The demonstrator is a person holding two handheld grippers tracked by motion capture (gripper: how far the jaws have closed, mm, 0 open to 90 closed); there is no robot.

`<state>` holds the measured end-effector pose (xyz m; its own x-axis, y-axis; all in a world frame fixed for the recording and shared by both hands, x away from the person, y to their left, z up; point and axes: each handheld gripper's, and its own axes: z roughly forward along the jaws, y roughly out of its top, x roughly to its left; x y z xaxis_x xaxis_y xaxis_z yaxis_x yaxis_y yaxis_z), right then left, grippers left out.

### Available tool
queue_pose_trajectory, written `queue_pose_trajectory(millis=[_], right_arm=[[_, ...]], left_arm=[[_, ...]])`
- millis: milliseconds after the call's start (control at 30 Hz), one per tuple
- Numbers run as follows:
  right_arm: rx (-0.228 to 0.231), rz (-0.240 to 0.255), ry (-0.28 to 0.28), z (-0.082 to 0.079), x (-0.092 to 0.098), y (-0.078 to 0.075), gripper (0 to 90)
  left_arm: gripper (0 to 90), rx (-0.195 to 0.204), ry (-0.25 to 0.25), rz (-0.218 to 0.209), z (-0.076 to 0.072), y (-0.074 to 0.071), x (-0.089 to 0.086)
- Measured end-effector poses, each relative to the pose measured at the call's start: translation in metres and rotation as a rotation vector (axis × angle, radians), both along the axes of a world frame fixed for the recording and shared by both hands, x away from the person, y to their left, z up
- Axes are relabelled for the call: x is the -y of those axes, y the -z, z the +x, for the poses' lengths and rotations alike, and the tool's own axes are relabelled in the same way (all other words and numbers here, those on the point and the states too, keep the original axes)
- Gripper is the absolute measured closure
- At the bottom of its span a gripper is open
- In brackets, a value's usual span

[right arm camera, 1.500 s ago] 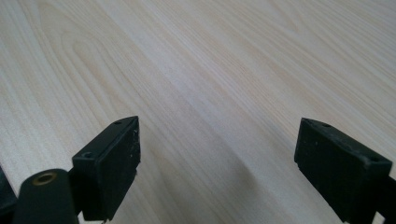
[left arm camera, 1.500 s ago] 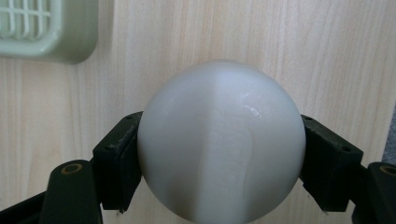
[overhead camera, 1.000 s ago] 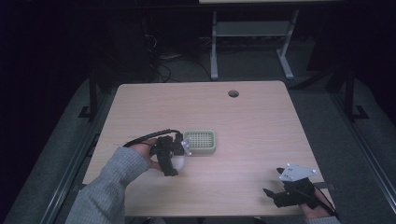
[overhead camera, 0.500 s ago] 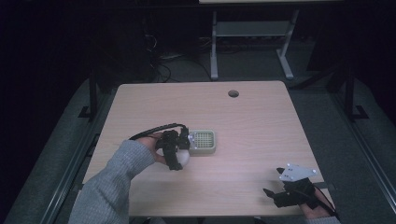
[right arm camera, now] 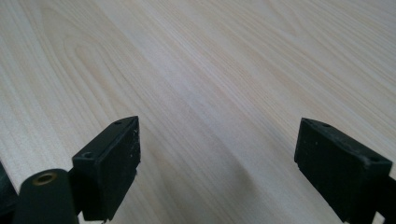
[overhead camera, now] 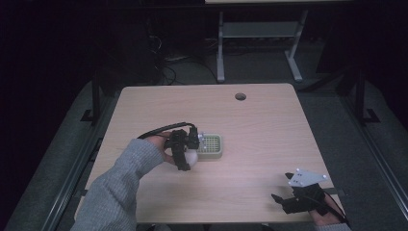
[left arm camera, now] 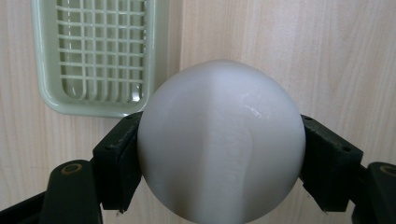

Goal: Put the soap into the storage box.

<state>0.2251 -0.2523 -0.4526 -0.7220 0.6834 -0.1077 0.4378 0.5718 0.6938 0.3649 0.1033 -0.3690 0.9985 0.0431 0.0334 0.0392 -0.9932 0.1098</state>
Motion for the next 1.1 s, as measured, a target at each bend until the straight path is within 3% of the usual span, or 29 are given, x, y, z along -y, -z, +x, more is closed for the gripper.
queue_pose_trajectory(millis=[333, 867, 1100], right_arm=[[0.003, 0.0, 0.002, 0.0, 0.001, 0.0, 13.9], [0.005, 0.007, 0.008, 0.0, 0.003, -0.001, 13.9], [0.002, 0.008, 0.009, 0.001, 0.003, 0.0, 13.9]], left_arm=[[24.2, -0.007, 0.006, -0.005, 0.009, -0.002, 0.009], [24.2, -0.002, 0.012, 0.025, 0.021, 0.0, 0.02], [24.2, -0.002, 0.009, 0.006, 0.027, 0.001, 0.023]])
